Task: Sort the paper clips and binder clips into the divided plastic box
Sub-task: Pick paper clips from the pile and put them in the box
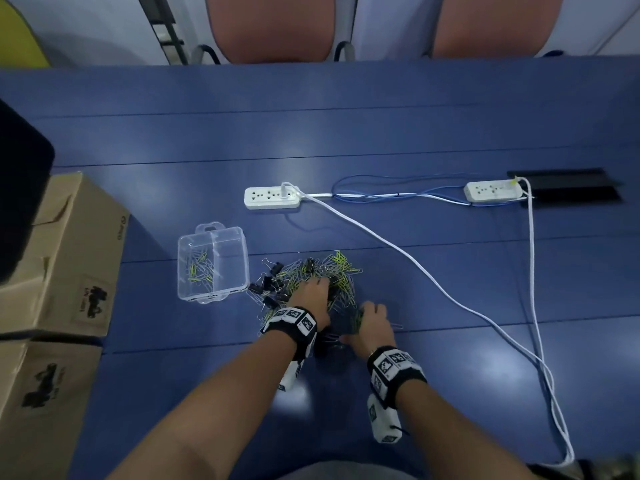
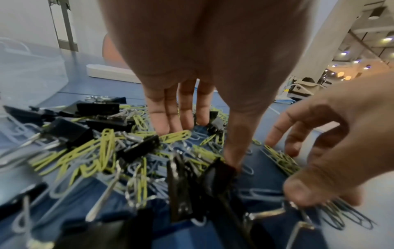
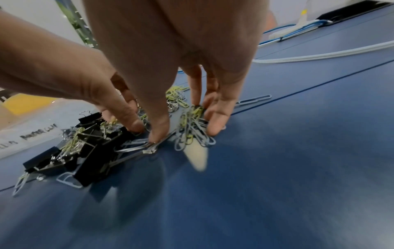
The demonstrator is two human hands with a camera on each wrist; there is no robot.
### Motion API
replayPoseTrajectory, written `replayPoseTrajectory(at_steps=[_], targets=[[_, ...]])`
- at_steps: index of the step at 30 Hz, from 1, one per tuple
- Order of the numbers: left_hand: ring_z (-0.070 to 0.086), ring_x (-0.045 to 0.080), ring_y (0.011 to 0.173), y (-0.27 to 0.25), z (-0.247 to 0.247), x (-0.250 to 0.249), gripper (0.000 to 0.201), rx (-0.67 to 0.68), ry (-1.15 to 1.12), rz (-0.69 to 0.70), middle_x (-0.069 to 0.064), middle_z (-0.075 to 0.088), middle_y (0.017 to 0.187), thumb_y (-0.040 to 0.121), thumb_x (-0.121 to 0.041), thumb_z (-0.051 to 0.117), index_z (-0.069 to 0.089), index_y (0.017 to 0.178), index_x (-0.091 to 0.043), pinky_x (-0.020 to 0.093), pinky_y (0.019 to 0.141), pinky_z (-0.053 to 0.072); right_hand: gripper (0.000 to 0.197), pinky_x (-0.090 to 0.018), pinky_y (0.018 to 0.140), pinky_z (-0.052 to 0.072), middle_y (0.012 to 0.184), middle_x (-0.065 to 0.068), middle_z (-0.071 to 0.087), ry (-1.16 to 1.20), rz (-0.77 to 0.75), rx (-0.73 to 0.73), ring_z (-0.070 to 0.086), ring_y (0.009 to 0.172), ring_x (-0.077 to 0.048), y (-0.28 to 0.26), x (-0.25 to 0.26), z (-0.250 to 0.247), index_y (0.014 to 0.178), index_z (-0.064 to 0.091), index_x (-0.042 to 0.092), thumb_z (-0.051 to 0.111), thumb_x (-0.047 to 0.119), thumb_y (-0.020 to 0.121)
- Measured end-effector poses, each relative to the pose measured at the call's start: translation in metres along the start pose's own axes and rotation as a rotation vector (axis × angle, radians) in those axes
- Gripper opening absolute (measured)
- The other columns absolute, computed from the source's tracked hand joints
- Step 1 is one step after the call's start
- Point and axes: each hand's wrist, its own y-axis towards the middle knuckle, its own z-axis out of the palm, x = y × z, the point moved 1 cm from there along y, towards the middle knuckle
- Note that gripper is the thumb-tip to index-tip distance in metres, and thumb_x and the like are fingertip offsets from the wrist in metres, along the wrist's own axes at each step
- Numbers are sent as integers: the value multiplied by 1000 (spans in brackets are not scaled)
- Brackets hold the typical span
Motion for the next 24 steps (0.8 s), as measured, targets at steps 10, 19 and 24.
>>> replayPoseTrajectory(at_steps=[10,19,24], targets=[[62,28,91,-6,-7,7,22,50,-30,51,8,59,105,77,1,62,68,93,-13,37,79,55,19,-32,79,48,98,-11,62,60,-187,-60,60,95,-31,8,-4,-8,98,69,10,70,13,80],[57,28,99,-11,-4,6,33,56,-12,142,8,48,116,75,5,63,60,105,-7,36,87,53,21,-33,83,47,106,-10,53,-55,-182,-99,57,95,-30,1,-1,0,102,64,7,65,8,81],[62,31,99,-12,-5,8,29,70,124,147,12,63,107,80,5,58,70,103,-8,40,87,54,16,-30,75,46,97,-10,58,-99,-184,-94,58,90,-30,1,-2,1,93,65,5,55,0,82]])
